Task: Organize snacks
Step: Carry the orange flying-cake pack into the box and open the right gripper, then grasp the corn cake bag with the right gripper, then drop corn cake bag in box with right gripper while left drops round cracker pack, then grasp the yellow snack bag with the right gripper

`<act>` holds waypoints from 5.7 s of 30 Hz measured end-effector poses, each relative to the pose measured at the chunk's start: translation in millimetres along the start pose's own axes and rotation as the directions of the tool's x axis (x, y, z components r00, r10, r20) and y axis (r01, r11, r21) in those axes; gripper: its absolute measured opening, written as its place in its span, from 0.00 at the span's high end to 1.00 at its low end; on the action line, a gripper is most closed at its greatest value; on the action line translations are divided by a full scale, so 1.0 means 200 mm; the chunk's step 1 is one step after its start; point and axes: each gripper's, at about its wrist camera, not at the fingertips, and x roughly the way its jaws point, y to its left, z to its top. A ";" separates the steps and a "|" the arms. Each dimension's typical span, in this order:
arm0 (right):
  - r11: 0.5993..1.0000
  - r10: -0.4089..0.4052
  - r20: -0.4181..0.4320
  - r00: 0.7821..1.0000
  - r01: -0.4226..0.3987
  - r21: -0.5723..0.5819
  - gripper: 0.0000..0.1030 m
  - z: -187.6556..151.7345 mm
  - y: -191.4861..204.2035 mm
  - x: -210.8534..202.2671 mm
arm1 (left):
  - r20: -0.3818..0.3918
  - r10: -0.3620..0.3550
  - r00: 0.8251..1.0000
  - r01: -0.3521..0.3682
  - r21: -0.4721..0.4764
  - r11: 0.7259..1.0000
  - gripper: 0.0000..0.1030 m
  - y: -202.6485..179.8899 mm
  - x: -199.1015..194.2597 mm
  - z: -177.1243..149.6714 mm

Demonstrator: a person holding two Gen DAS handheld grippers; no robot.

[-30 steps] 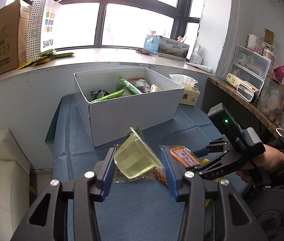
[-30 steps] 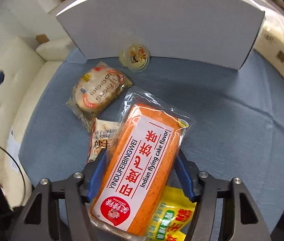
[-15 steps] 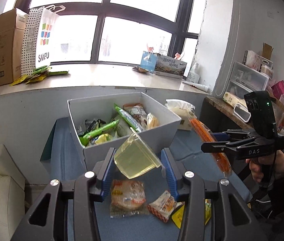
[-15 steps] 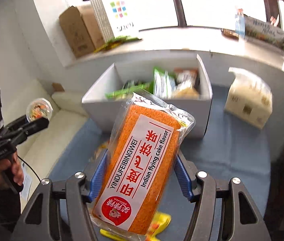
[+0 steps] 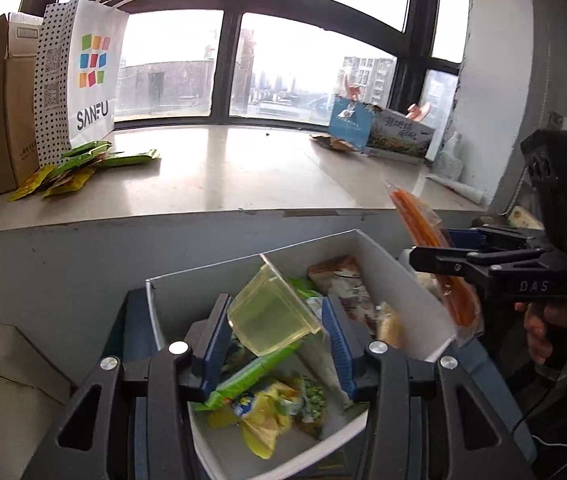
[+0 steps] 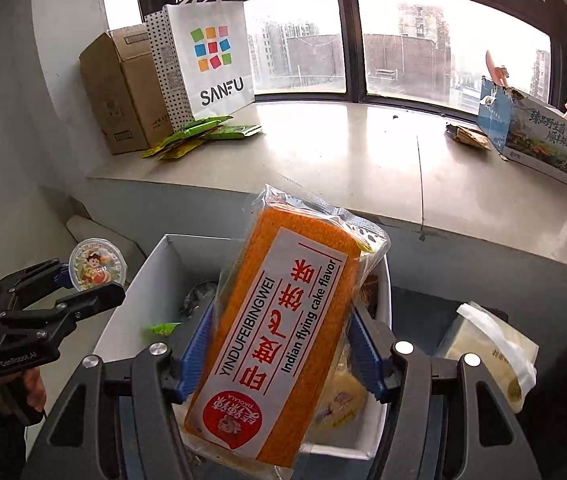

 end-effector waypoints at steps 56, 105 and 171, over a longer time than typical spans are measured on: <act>0.979 0.094 -0.263 0.960 -0.138 -0.153 0.00 -1.25 0.49 0.01 | -0.053 -0.005 0.999 0.004 -0.027 1.000 0.00 -0.22 -0.69 -0.92; 0.993 0.082 -0.011 0.997 -0.081 0.086 0.37 -1.28 0.13 -0.56 | -0.254 -0.103 0.962 0.114 0.032 0.993 0.26 -0.26 -0.12 -0.99; 0.876 0.106 -0.177 0.979 -0.176 -0.450 0.00 -1.53 0.25 -0.37 | -0.112 -0.103 0.988 0.106 0.015 0.994 0.00 -0.35 -0.55 -0.88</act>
